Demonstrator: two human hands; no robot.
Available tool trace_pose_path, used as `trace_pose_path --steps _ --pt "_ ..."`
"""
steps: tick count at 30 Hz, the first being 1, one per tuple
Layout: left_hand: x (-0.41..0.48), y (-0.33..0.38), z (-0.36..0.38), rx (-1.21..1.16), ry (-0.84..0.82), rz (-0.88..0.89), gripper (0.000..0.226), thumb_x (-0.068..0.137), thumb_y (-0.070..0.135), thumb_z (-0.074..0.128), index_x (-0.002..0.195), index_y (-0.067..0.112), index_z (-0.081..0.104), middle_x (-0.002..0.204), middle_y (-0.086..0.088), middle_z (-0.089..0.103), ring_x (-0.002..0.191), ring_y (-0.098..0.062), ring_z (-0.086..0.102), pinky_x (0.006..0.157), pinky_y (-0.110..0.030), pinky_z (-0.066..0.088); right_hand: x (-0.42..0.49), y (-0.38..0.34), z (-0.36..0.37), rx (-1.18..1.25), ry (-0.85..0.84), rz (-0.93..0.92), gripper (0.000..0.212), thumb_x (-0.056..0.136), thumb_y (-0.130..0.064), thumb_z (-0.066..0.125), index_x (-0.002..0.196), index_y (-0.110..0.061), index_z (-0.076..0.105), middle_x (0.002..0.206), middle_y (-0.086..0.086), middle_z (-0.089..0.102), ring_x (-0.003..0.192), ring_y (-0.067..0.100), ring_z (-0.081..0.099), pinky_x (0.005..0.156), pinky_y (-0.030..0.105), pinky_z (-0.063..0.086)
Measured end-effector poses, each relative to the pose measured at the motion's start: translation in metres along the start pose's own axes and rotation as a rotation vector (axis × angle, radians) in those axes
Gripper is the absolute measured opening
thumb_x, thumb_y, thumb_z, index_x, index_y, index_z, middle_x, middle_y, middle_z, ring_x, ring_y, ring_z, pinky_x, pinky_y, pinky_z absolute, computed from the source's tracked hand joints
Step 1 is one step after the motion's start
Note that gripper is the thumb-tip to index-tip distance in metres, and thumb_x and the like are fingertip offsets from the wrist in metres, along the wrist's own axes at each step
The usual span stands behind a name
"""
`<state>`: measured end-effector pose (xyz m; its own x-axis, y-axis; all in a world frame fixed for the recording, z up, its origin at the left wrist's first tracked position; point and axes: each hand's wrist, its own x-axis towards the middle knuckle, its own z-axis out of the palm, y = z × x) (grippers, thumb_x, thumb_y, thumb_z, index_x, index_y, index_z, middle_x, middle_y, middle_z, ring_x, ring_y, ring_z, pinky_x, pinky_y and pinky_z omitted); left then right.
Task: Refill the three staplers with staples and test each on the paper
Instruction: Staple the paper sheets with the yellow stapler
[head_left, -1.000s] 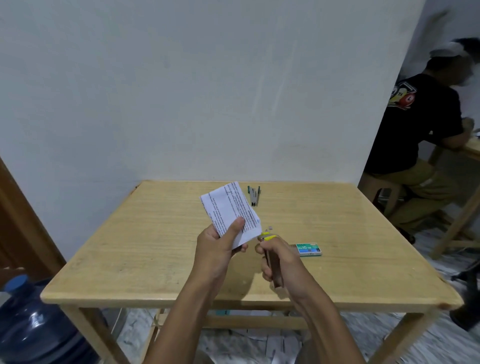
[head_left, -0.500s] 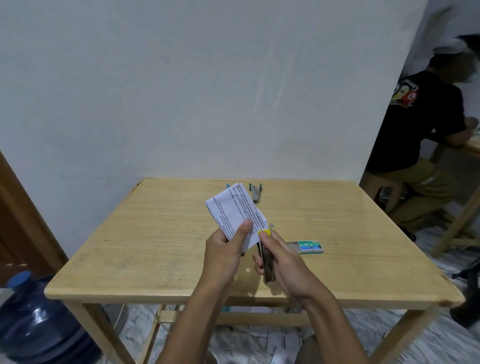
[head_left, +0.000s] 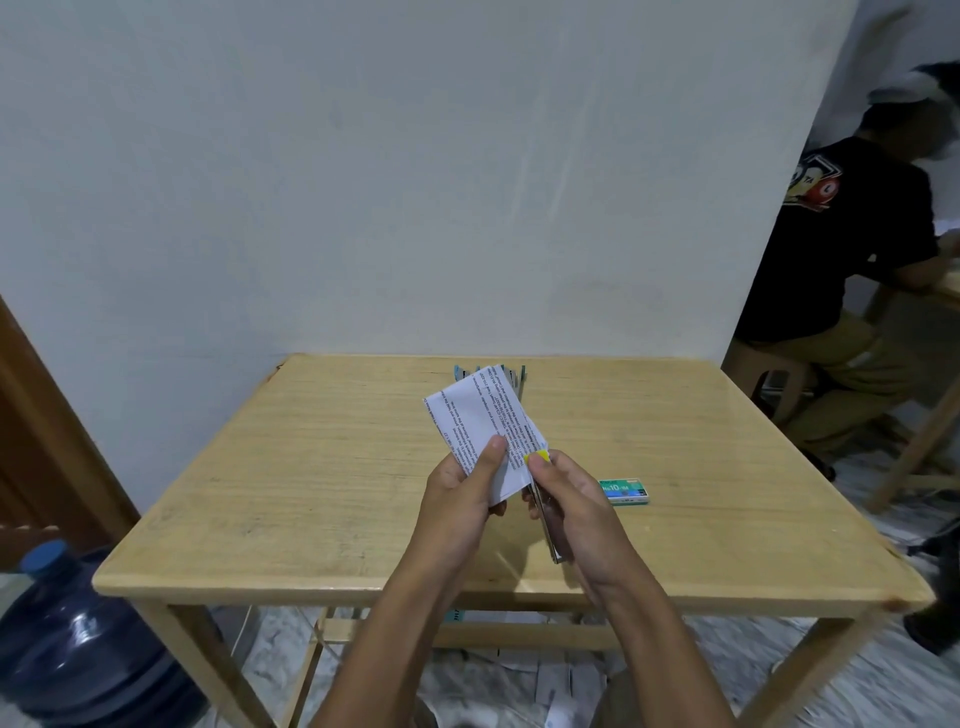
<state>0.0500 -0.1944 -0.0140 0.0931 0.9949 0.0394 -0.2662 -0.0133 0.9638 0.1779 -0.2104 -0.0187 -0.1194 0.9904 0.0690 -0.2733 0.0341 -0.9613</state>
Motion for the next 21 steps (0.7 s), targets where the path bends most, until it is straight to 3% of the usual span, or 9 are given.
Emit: trace_pose_path --steps 3,9,15,18,21 --pt "0.0006 -0.0003 0.0002 -0.012 -0.006 -0.012 0.025 0.097 0.034 0.055 0.113 0.022 0.07 0.109 -0.004 0.075 0.105 -0.023 0.069 0.088 -0.038 0.05 0.0005 0.0019 0.002 0.028 0.018 0.0 0.021 0.1 -0.017 0.05 0.113 -0.01 0.066 0.086 -0.004 0.077 0.075 0.003 0.071 0.063 0.014 0.052" --pt "0.0007 -0.0004 0.0006 -0.056 -0.03 -0.011 0.023 0.099 0.028 0.053 0.114 0.022 0.069 0.109 -0.004 0.075 0.102 -0.019 0.07 0.082 -0.031 0.051 0.0016 0.0058 0.0023 -0.015 0.07 -0.033 0.017 0.098 -0.021 0.053 0.103 -0.017 0.069 0.074 -0.011 0.071 0.062 -0.003 0.06 0.059 0.011 0.047" --pt "0.0007 0.001 0.0001 -0.11 -0.039 -0.032 0.022 0.1 0.023 0.051 0.108 0.018 0.07 0.097 -0.005 0.076 0.08 -0.015 0.069 0.065 -0.025 0.053 0.0026 0.0044 0.0049 -0.045 0.117 -0.036 0.019 0.095 -0.028 0.057 0.1 -0.017 0.072 0.066 -0.007 0.061 0.056 0.001 0.052 0.055 0.014 0.042" --pt "0.0017 0.0027 -0.001 -0.09 -0.052 -0.008 0.023 0.1 0.024 0.051 0.108 0.014 0.07 0.095 -0.011 0.075 0.07 -0.019 0.066 0.067 -0.034 0.051 0.0021 0.0056 0.0033 0.033 0.087 0.049 0.041 0.092 -0.041 0.056 0.114 -0.007 0.067 0.06 0.003 0.055 0.051 0.011 0.047 0.049 0.023 0.037" --pt "0.0045 0.0033 -0.0033 -0.073 0.025 -0.037 0.02 0.1 0.025 0.052 0.105 0.018 0.07 0.094 -0.001 0.076 0.078 -0.014 0.062 0.064 -0.027 0.043 0.0032 0.005 0.0001 0.026 0.081 0.066 0.056 0.089 -0.056 0.055 0.104 -0.002 0.064 0.059 0.008 0.042 0.038 0.011 0.03 0.042 0.024 0.024"
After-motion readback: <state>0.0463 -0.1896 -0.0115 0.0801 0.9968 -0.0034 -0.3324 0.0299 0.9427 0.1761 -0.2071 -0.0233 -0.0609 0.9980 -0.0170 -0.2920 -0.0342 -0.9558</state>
